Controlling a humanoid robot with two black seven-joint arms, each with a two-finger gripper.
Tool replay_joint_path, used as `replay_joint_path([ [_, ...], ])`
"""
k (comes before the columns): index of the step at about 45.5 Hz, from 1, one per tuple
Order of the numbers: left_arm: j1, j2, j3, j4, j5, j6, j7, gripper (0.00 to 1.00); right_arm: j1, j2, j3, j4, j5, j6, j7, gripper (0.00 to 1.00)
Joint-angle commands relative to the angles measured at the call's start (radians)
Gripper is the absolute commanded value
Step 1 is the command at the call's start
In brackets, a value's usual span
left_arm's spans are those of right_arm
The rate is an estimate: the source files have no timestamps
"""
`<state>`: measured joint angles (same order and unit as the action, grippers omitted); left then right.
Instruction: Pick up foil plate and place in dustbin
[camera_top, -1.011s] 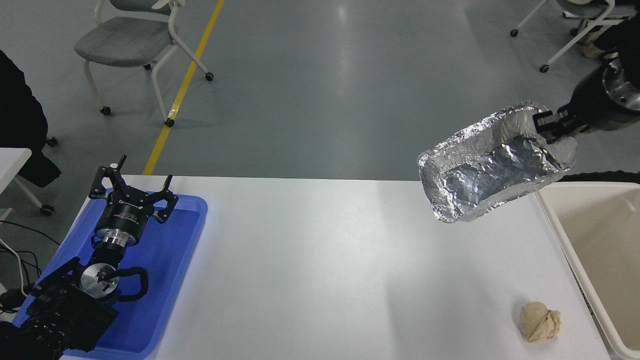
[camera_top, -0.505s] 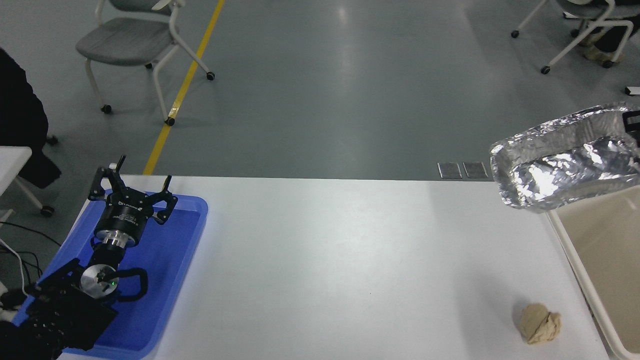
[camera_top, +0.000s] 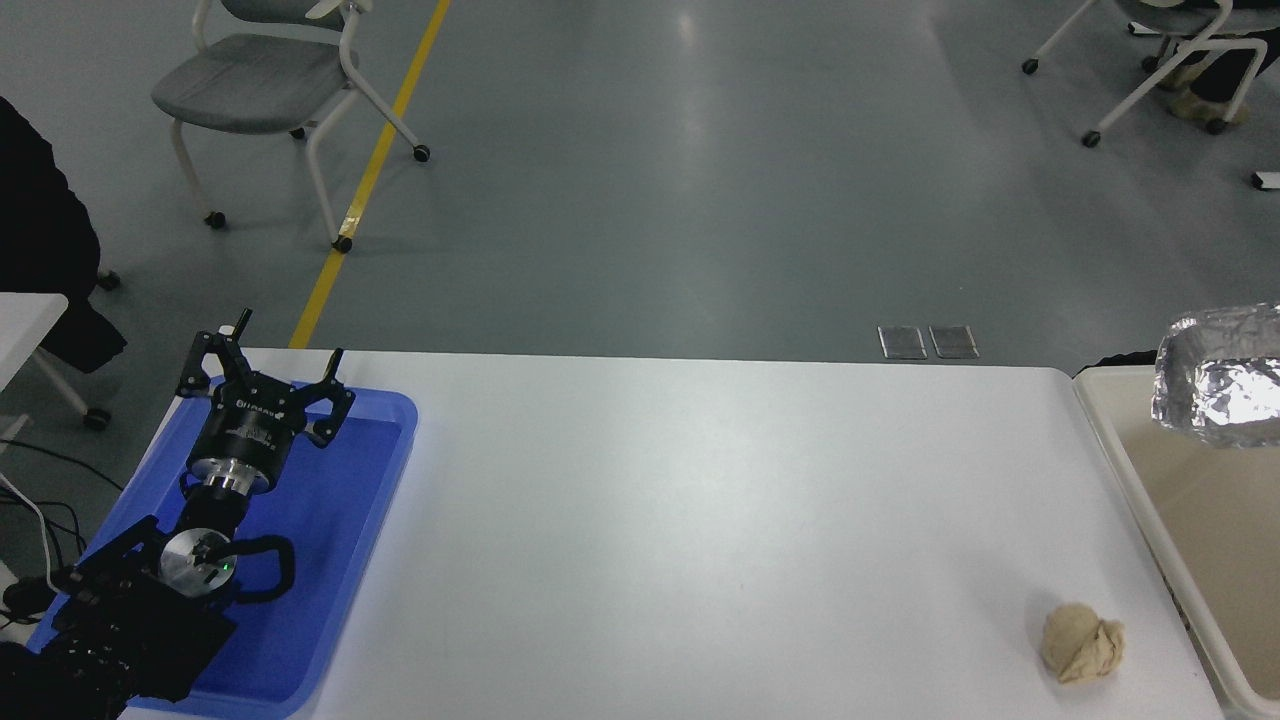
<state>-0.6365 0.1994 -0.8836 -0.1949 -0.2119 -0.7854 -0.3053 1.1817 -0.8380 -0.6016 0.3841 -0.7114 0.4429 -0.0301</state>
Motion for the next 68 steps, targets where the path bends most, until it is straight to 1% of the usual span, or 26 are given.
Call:
replay_joint_path([
  [1, 0.0, 0.0, 0.0, 0.0, 0.0, 0.0, 0.0, 1.0, -0.345, 0.152, 0.167, -0.269, 0.17, -0.108, -0.004, 0.0],
  [6, 0.0, 0.0, 0.0, 0.0, 0.0, 0.0, 0.0, 1.0, -0.41, 0.214, 0.171, -0.324, 0.225, -0.142, -0.004, 0.0],
  [11, 0.0, 0.0, 0.0, 0.0, 0.0, 0.0, 0.0, 1.0, -0.433, 0.218, 0.175, -0.321, 0.228, -0.199, -0.004, 0.0],
  [18, 0.0, 0.0, 0.0, 0.0, 0.0, 0.0, 0.0, 1.0, -0.436, 0.221, 0.18, -0.32, 0.23, -0.21, -0.002, 0.01],
  [19, 0.0, 0.0, 0.0, -0.003, 0.0, 0.0, 0.0, 1.0, -0.436, 0.221, 0.18, -0.32, 0.23, -0.21, -0.002, 0.14],
  [21, 0.0, 0.0, 0.0, 0.0, 0.0, 0.0, 0.0, 1.0, -0.436, 0.221, 0.178, -0.32, 0.23, -0.213, -0.002, 0.69],
  [22, 0.0, 0.0, 0.0, 0.0, 0.0, 0.0, 0.0, 1.0, -0.436, 0.223, 0.181, -0.32, 0.23, -0.213, -0.002, 0.87],
  [23, -0.002, 0.0, 0.0, 0.0, 0.0, 0.0, 0.0, 1.0, -0.436, 0.224, 0.181, -0.32, 0.23, -0.213, -0.002, 0.99],
  [38, -0.002, 0.0, 0.0, 0.0, 0.0, 0.0, 0.0, 1.0, -0.373, 0.252, 0.158, -0.295, 0.216, -0.194, 0.001, 1.0],
  [42, -0.002, 0.0, 0.0, 0.0, 0.0, 0.0, 0.0, 1.0, -0.297, 0.249, 0.103, -0.258, 0.211, -0.19, 0.001, 1.0],
  [47, -0.002, 0.0, 0.0, 0.0, 0.0, 0.0, 0.0, 1.0, -0.145, 0.247, -0.026, -0.173, 0.213, -0.178, 0.003, 1.0],
  [53, -0.002, -0.001, 0.0, 0.0, 0.0, 0.0, 0.0, 1.0, 0.083, 0.235, -0.179, 0.013, 0.207, -0.158, -0.001, 1.0],
  [57, -0.002, -0.003, 0.0, 0.0, 0.0, 0.0, 0.0, 1.0, 0.267, 0.226, -0.286, 0.201, 0.185, -0.13, -0.001, 1.0],
  [64, -0.002, -0.003, 0.0, -0.003, 0.0, 0.0, 0.0, 1.0, 0.527, 0.231, -0.38, 0.514, 0.158, -0.05, -0.001, 1.0],
  [68, -0.002, -0.003, 0.0, -0.003, 0.0, 0.0, 0.0, 1.0, 0.645, 0.257, -0.406, 0.663, 0.148, -0.007, -0.001, 1.0],
])
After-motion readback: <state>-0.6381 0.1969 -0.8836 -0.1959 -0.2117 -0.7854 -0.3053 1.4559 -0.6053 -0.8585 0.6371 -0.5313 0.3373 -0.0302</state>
